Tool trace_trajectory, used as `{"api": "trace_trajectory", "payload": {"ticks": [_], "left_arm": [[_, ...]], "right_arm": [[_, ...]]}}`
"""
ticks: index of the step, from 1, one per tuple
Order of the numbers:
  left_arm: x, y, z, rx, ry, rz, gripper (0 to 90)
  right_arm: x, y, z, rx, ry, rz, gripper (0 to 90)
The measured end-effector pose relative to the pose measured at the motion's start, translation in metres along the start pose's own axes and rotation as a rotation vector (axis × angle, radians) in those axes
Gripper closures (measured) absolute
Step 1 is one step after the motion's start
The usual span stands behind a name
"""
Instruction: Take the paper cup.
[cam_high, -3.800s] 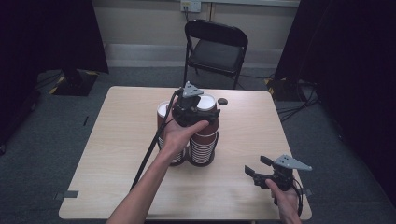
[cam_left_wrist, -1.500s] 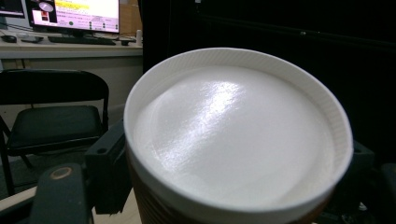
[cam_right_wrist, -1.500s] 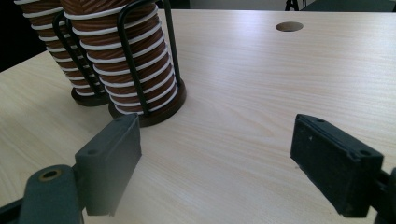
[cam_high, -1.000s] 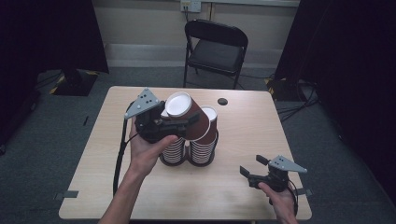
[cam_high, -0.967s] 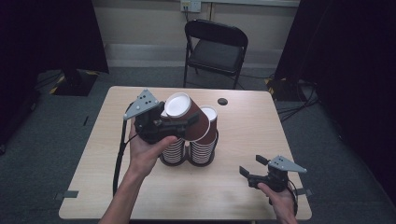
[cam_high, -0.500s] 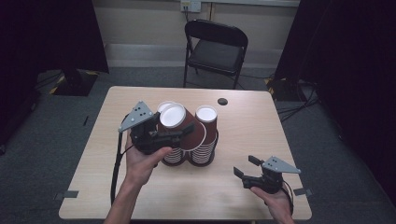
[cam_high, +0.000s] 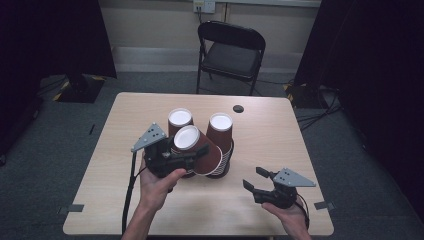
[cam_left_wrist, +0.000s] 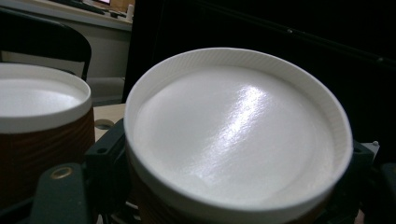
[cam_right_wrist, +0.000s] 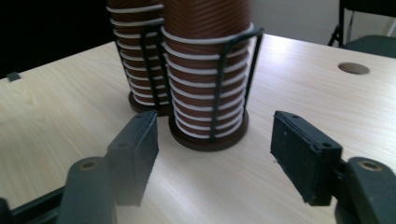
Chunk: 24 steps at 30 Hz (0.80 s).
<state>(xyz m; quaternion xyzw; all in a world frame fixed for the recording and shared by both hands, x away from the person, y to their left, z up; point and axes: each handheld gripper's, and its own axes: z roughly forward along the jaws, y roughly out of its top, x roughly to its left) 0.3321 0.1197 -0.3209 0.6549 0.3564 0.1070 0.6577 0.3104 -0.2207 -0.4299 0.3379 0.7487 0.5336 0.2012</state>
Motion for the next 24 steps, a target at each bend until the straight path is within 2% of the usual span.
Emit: {"api": "trace_trajectory", "payload": {"ticks": [3, 4, 6, 12, 18, 19, 24], "left_arm": [[0.002, -0.006, 0.001, 0.005, 0.001, -0.011, 20.5], [0.003, -0.009, 0.002, 0.002, -0.004, -0.029, 20.5], [0.004, -0.013, 0.002, 0.013, 0.037, -0.026, 20.4], [0.008, -0.027, 0.006, 0.024, -0.009, -0.108, 20.4], [0.006, -0.032, 0.008, 0.023, -0.038, -0.14, 20.4], [0.006, -0.032, 0.009, 0.022, -0.047, -0.159, 20.4], [0.004, -0.036, 0.011, 0.034, -0.079, -0.19, 20.4]], "right_arm": [[0.005, 0.002, 0.002, -0.014, 0.022, -0.019, 34.7], [0.006, 0.003, 0.003, -0.021, 0.027, -0.027, 35.0], [0.009, 0.004, 0.004, -0.031, 0.042, -0.039, 35.9], [0.016, 0.009, 0.006, -0.047, 0.06, -0.056, 36.8], [0.024, 0.017, 0.009, -0.064, 0.087, -0.069, 37.8], [0.024, 0.018, 0.01, -0.064, 0.087, -0.076, 37.8], [0.028, 0.016, 0.011, -0.094, 0.098, -0.094, 37.8]]}}
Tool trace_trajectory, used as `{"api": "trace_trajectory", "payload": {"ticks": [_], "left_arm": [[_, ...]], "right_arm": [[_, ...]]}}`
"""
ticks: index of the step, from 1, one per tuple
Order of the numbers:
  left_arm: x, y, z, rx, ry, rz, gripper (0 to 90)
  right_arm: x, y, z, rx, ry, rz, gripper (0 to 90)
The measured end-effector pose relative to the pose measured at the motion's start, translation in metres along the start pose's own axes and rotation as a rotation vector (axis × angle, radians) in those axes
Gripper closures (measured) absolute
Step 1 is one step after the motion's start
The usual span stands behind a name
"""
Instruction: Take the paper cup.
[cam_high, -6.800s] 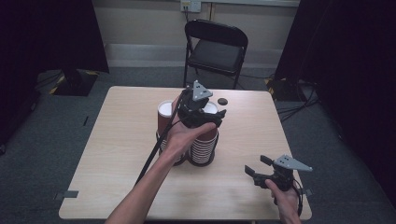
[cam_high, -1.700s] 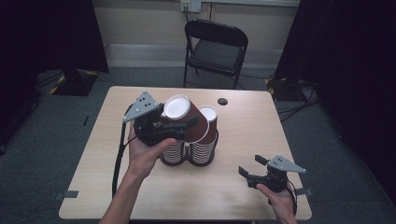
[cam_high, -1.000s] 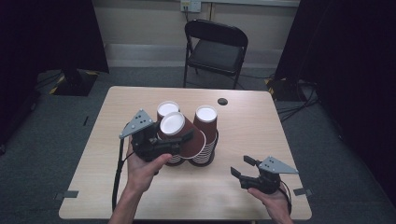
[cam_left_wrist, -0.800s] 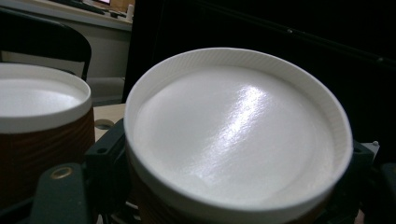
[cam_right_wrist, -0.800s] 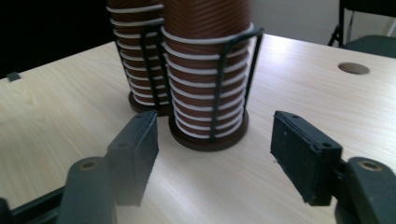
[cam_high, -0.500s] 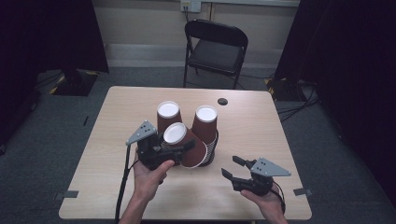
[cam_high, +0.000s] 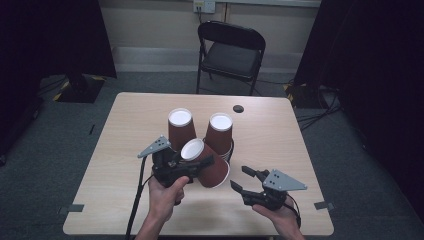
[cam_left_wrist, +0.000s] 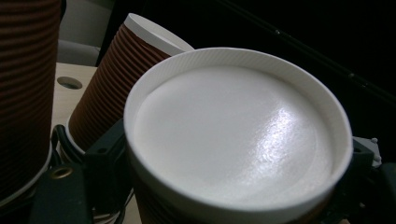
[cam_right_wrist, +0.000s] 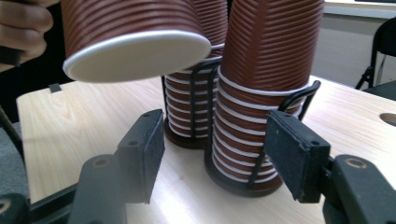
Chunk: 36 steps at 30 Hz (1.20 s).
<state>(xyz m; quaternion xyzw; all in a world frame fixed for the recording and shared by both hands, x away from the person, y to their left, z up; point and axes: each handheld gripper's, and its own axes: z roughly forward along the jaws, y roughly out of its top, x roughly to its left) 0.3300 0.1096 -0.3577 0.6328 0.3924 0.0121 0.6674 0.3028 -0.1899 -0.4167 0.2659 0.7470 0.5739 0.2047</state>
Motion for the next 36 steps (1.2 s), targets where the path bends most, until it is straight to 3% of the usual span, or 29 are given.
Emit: {"api": "trace_trajectory", "payload": {"ticks": [11, 15, 18, 24, 33, 36], "left_arm": [[0.001, -0.009, 0.002, -0.008, -0.061, -0.085, 20.4], [0.004, -0.014, -0.001, -0.045, -0.084, -0.161, 20.4], [0.006, -0.017, -0.001, -0.042, -0.088, -0.191, 20.4], [0.006, -0.021, 0.003, -0.034, -0.098, -0.211, 20.5], [0.004, -0.027, 0.011, -0.024, -0.122, -0.232, 20.4], [0.005, -0.028, 0.013, -0.019, -0.132, -0.266, 20.4]], "right_arm": [[0.008, 0.006, 0.013, -0.055, 0.037, -0.019, 39.7], [0.012, 0.009, 0.017, -0.078, 0.044, -0.01, 39.4], [0.012, 0.011, 0.018, -0.085, 0.049, -0.011, 41.0], [0.014, 0.016, 0.026, -0.1, 0.074, -0.011, 42.9], [0.016, 0.014, 0.028, -0.139, 0.074, -0.02, 52.0], [0.014, 0.014, 0.026, -0.151, 0.068, -0.033, 57.1]]}}
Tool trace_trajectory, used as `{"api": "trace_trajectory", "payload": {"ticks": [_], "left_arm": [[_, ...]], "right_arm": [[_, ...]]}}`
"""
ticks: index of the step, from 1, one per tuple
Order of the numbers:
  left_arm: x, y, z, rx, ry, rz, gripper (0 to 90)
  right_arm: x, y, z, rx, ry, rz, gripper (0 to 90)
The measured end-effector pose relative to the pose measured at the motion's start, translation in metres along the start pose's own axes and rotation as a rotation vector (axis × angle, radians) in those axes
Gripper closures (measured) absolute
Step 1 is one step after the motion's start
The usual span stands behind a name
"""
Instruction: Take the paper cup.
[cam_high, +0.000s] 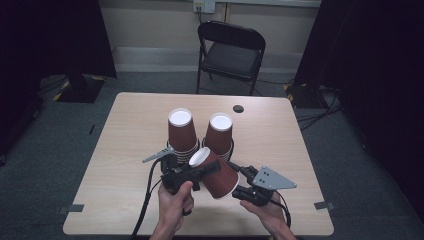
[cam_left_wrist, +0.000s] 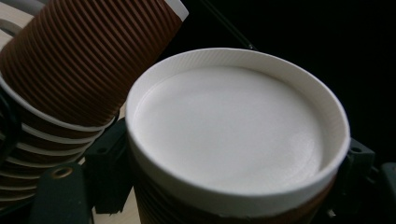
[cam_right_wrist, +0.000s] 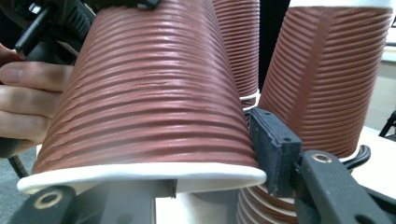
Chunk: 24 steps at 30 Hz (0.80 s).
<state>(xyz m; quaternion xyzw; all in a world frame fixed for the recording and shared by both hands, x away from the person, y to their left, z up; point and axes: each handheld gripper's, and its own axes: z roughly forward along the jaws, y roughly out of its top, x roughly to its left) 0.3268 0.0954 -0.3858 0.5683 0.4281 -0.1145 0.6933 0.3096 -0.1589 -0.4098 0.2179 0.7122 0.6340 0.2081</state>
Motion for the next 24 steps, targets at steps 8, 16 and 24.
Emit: {"api": "trace_trajectory", "payload": {"ticks": [8, 16, 24], "left_arm": [[0.0035, -0.0006, 0.0049, 0.028, -0.004, -0.019, 20.1], [0.0054, 0.0002, 0.0059, 0.039, 0.011, 0.003, 17.9], [0.0064, 0.0042, 0.0035, 0.046, 0.041, 0.052, 15.3]], "right_arm": [[-0.001, -0.0015, -0.0018, -0.011, -0.022, -0.026, 68.6], [-0.0051, -0.0014, -0.005, -0.021, -0.063, -0.049, 81.0], [-0.0032, -0.0016, -0.004, -0.011, -0.055, -0.064, 84.0]]}}
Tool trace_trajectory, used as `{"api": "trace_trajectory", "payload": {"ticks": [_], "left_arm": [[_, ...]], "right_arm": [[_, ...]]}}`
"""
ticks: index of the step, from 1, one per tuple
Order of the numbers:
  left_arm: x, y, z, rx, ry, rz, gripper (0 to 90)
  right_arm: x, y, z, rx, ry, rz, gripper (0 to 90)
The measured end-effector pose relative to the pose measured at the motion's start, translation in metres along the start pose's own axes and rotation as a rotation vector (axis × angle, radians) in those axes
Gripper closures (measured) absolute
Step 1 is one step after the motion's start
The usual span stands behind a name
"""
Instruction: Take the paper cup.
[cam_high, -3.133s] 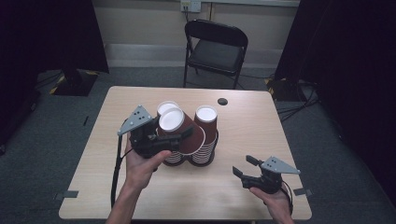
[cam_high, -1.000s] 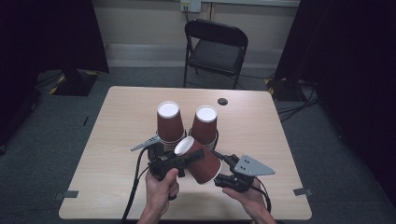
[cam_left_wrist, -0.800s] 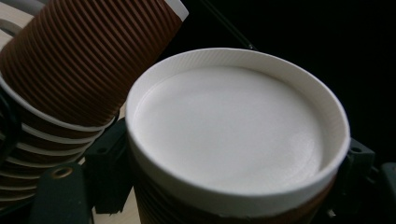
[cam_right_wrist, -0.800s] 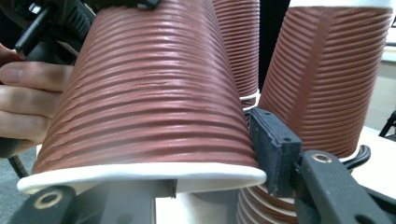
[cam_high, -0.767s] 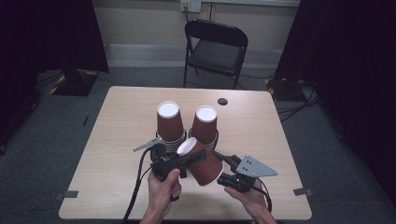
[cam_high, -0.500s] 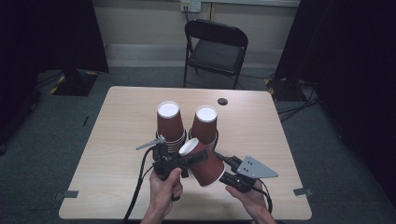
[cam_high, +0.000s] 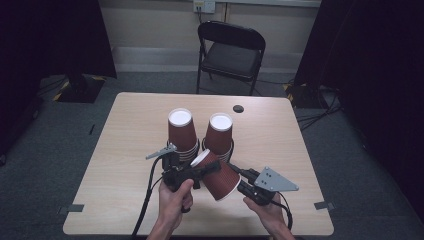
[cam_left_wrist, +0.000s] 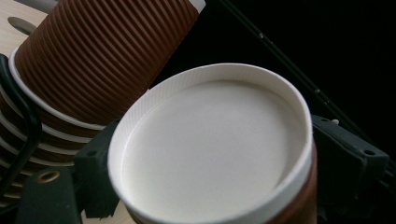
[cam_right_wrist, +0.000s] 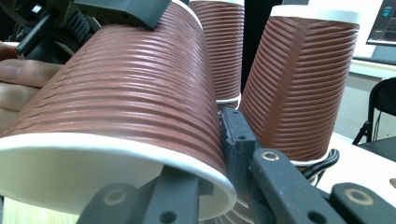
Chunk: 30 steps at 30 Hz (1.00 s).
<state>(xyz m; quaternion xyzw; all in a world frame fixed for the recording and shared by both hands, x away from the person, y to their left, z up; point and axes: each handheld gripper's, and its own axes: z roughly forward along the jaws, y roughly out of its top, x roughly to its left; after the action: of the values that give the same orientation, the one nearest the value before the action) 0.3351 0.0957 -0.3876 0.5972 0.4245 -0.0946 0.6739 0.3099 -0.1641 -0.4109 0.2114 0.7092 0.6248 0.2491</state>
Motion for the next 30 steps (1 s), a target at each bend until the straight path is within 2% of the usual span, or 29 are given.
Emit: {"api": "trace_trajectory", "payload": {"ticks": [7, 9, 15, 21, 23, 27, 30], "left_arm": [[0.002, 0.001, 0.0, 0.007, -0.007, 0.017, 14.2], [0.002, 0.002, -0.001, 0.004, -0.009, 0.004, 14.1], [0.002, 0.003, -0.001, -0.008, -0.007, 0.01, 14.0], [0.003, 0.006, -0.005, -0.021, 0.015, 0.058, 14.0], [0.004, 0.007, -0.005, -0.038, 0.012, 0.053, 14.0], [0.005, 0.009, -0.007, -0.043, 0.04, 0.067, 11.1], [0.007, 0.011, -0.01, -0.056, 0.047, 0.093, 11.1]], "right_arm": [[0.002, 0.0, -0.002, 0.009, 0.008, -0.018, 85.3], [0.003, 0.0, -0.002, 0.015, 0.012, -0.021, 85.6], [0.003, 0.001, -0.003, 0.01, 0.016, -0.023, 85.8], [0.003, 0.001, -0.005, 0.019, 0.023, -0.02, 86.0], [0.003, 0.001, -0.006, 0.022, 0.022, -0.018, 86.0], [0.002, 0.001, -0.006, 0.032, 0.03, -0.017, 86.0], [0.001, 0.001, -0.007, 0.044, 0.037, -0.014, 86.0]]}}
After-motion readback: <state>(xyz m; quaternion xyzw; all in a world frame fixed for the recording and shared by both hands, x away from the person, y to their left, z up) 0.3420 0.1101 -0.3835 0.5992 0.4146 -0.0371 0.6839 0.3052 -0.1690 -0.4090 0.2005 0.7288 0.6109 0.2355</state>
